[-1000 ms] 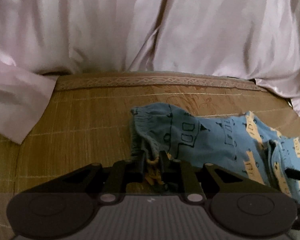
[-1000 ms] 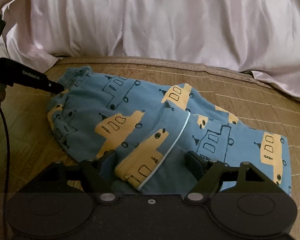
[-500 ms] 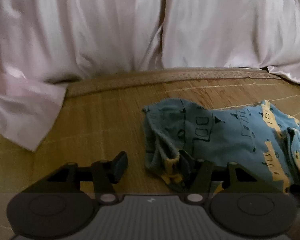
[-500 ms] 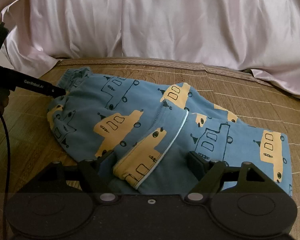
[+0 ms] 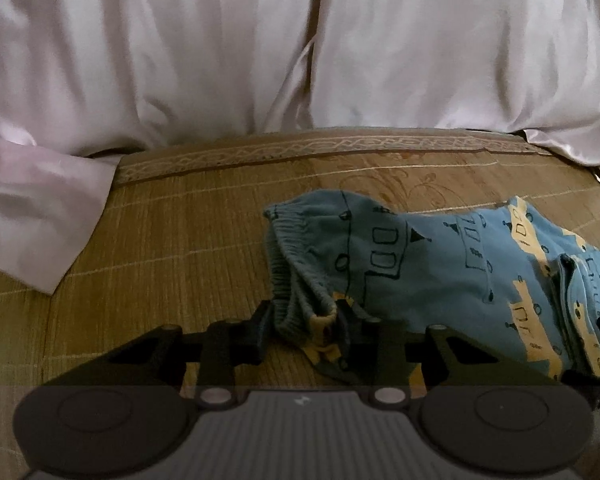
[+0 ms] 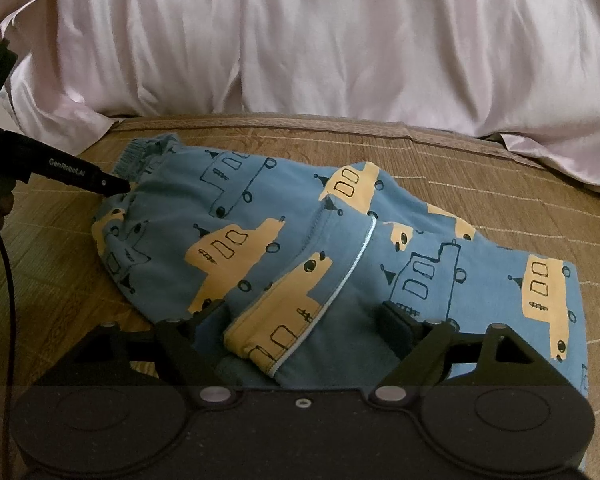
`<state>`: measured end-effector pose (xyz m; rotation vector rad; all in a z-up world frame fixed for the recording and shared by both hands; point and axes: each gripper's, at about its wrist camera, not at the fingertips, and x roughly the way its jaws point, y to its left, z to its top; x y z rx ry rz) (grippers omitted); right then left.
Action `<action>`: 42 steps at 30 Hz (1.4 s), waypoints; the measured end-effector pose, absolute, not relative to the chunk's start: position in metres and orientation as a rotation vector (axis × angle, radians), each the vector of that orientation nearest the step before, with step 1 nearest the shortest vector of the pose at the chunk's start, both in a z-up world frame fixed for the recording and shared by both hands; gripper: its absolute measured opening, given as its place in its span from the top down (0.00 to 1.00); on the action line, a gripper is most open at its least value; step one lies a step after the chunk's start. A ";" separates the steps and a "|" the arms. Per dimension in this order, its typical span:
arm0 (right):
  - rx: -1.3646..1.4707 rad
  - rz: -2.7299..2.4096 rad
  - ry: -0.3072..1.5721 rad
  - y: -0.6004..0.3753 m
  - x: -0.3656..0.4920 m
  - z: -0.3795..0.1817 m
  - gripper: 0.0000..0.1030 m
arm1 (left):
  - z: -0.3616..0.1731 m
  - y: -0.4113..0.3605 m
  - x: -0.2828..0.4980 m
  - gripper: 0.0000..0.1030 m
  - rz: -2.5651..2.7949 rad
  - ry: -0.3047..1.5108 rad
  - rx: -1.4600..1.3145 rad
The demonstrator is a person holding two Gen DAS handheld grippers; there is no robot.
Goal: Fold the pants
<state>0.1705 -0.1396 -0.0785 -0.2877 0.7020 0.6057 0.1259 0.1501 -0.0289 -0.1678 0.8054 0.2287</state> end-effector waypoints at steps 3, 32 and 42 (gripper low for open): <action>-0.288 0.602 0.701 -0.139 0.171 -0.080 0.15 | -0.029 0.149 0.126 0.67 0.238 0.805 -0.171; -0.200 0.595 0.650 -0.156 0.174 -0.069 0.12 | 0.009 0.169 0.111 0.85 0.190 0.713 -0.473; -0.028 0.512 0.600 -0.213 0.178 -0.051 0.12 | 0.071 0.078 0.115 0.85 -0.019 0.616 -0.185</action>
